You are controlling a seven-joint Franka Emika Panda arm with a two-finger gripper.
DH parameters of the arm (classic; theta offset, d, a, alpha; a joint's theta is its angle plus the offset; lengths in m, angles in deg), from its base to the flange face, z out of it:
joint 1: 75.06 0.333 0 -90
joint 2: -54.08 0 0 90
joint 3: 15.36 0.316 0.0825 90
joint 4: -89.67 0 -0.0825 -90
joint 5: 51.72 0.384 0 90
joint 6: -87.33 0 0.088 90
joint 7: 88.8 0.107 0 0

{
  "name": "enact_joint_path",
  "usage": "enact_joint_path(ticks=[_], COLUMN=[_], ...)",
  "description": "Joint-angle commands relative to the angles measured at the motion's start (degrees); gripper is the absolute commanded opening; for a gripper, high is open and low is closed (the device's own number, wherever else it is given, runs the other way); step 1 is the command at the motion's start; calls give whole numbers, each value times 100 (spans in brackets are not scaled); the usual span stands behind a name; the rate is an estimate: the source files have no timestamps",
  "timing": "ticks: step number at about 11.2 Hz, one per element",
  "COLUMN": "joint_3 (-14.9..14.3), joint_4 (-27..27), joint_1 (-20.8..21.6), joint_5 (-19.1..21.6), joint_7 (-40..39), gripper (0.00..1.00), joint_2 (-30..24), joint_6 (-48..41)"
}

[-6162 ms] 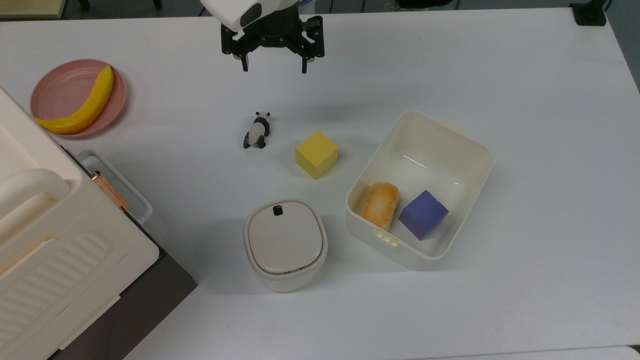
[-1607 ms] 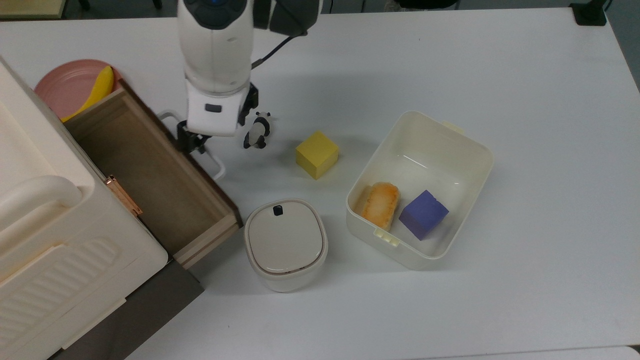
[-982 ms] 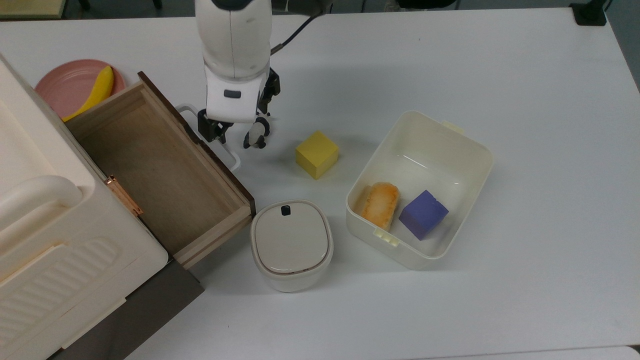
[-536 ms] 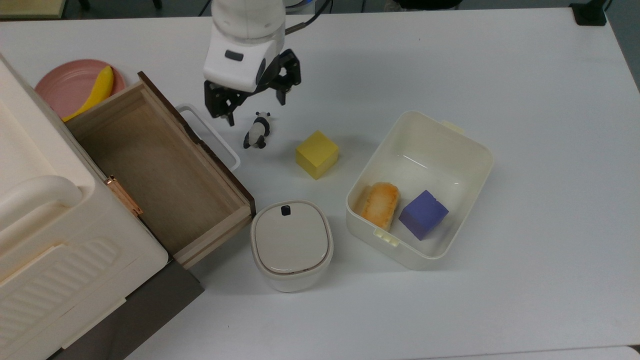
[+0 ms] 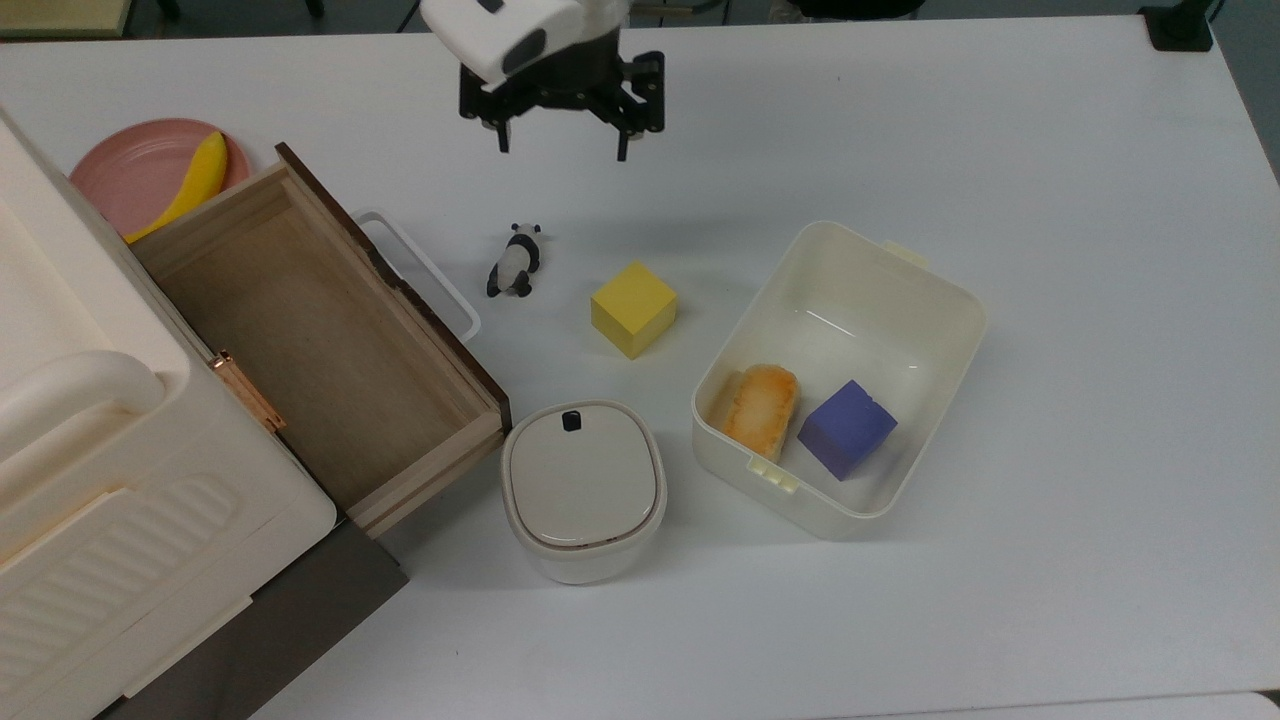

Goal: Slide open the drawer

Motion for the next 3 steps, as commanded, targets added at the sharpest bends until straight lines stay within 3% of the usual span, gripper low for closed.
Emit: enact_joint_path(ticks=[1,3], joint_3=[195,195], joint_4=[-115,-116], joint_1=[-315,-307], joint_5=[51,51], joint_7=[176,176], gripper=[100,100], joint_2=[-187,-187], joint_6=[-164,-217])
